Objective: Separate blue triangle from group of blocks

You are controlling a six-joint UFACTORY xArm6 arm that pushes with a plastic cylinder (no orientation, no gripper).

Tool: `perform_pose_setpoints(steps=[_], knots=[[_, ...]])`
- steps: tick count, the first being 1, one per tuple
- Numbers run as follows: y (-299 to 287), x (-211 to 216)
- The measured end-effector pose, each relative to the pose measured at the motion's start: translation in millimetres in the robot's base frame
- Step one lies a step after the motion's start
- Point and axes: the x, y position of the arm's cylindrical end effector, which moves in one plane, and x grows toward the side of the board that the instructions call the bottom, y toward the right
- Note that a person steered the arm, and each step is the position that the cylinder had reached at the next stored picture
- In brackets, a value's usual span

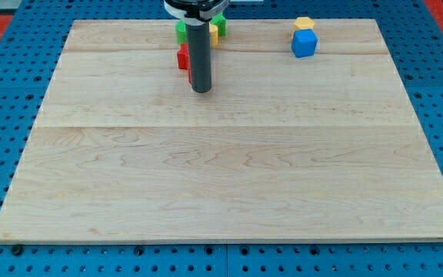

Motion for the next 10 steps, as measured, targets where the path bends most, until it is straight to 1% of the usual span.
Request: perform_pose_setpoints(steps=[4,5,6,7,8,9,10], knots=[[1,-1],[11,-1],[40,3],[56,-9],[103,-49],[103,-115],[83,-171]])
